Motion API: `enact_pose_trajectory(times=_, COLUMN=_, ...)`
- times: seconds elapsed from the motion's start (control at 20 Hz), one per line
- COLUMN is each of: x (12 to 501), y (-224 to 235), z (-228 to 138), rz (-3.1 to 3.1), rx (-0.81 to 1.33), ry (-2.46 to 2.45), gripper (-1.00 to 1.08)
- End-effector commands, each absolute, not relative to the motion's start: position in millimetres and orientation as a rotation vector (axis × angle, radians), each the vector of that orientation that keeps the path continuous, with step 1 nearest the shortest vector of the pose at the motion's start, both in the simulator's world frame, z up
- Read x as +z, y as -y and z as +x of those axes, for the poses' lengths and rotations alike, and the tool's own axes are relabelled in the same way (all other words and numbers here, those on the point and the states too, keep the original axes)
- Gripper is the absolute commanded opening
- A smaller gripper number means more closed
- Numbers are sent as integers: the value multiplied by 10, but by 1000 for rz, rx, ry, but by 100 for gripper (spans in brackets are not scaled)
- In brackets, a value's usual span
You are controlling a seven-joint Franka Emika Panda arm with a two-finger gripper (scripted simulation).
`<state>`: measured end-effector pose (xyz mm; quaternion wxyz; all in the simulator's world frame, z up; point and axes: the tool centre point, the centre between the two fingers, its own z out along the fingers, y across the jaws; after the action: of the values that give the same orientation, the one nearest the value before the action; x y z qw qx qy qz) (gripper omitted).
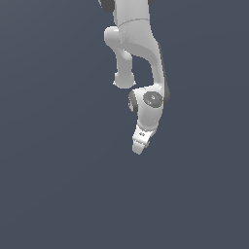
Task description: Pick up the object and move it to a goal position.
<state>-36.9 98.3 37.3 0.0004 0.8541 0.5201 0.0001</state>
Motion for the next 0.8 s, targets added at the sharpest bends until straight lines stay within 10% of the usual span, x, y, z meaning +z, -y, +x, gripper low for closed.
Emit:
enact_pose_trajectory(times=0.0, x=389, y=-1021, z=-358, rz=2682, rx=1, ry=-1634, gripper=-100)
enact_pose_trajectory(times=0.75, x=736, y=-1948, z=-74, rz=2683, rx=0, ry=-1635, gripper=-100)
